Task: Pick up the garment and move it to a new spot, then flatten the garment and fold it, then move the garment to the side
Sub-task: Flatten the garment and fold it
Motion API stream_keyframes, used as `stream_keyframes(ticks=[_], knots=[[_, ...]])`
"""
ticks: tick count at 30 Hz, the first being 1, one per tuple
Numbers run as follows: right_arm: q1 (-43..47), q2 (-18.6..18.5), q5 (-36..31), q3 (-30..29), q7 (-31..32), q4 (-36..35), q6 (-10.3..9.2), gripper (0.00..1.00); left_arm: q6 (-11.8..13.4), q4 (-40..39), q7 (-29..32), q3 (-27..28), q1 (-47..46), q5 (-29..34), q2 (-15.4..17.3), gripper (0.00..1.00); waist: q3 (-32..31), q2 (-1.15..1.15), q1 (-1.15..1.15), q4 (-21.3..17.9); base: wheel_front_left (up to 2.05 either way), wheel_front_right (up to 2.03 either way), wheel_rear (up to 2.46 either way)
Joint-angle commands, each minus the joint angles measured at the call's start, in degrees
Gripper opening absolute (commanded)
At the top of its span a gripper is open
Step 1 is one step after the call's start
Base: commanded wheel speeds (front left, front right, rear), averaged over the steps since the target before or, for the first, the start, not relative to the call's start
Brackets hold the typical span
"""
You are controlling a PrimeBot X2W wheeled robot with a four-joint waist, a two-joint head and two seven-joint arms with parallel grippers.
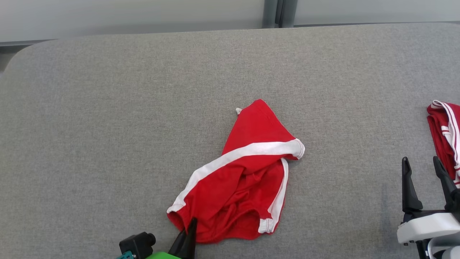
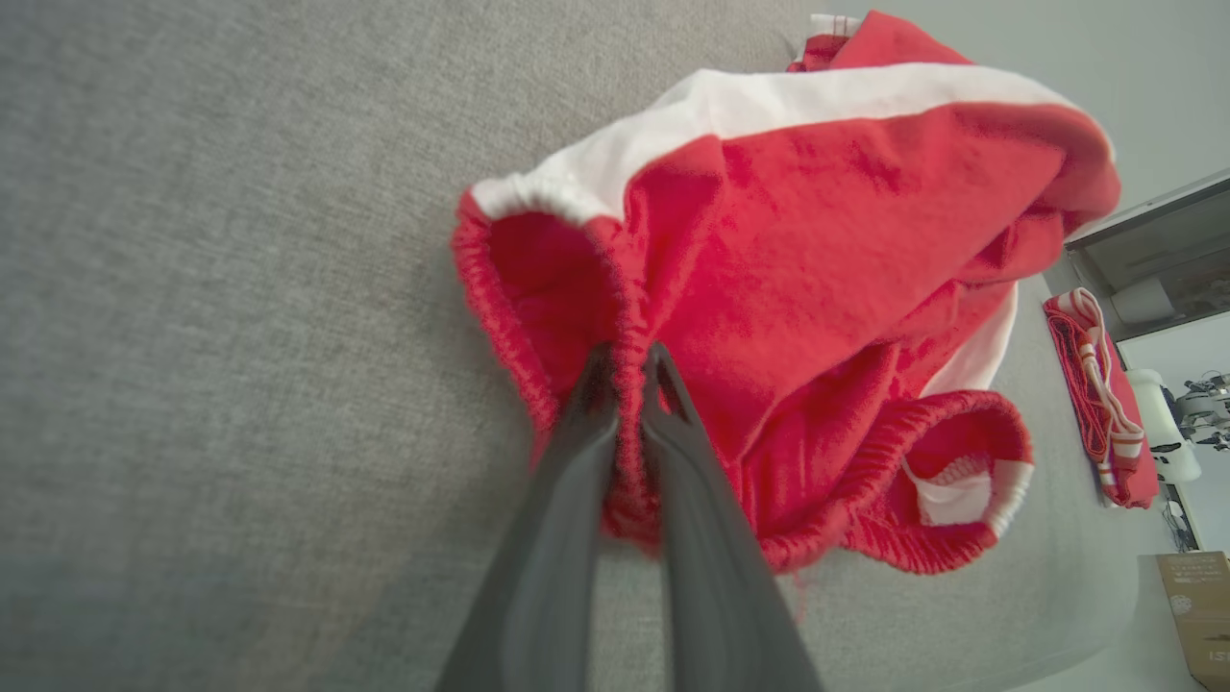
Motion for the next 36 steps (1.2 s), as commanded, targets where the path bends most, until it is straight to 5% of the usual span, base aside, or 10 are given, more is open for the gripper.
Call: stream_keyframes(ticks=[1, 16, 26, 36], knots=[[0.94, -0.21, -0.45, -0.04, -0.16, -0.14, -0.08, 1.0, -0.25, 0.91, -0.16, 0.52, 0.6, -0.3, 0.03, 1.0, -0.31, 0.0, 0.0, 0.09, 0.0, 0.0, 0.0], [2.45, -1.13, -0.62, -0.16, -0.16, -0.09, -0.08, 1.0, 0.75, -2.43, -0.23, 6.51, 4.89, 1.74, 0.74, 1.0, -2.62, 0.0, 0.0, 0.2, 0.0, 0.0, 0.0], [5.18, -0.74, -0.76, -1.99, -0.16, -0.81, -0.08, 1.0, 3.67, -11.1, -0.23, 16.21, 11.18, 11.25, 0.75, 1.0, -6.66, 0.0, 0.0, 1.67, 0.0, 0.0, 0.0], [6.61, 0.7, -1.37, -1.81, -0.16, 0.14, -0.08, 1.0, 0.96, -14.12, -0.23, 25.83, 15.38, 19.19, 0.18, 1.0, -9.98, 0.0, 0.0, 1.61, 0.0, 0.0, 0.0]])
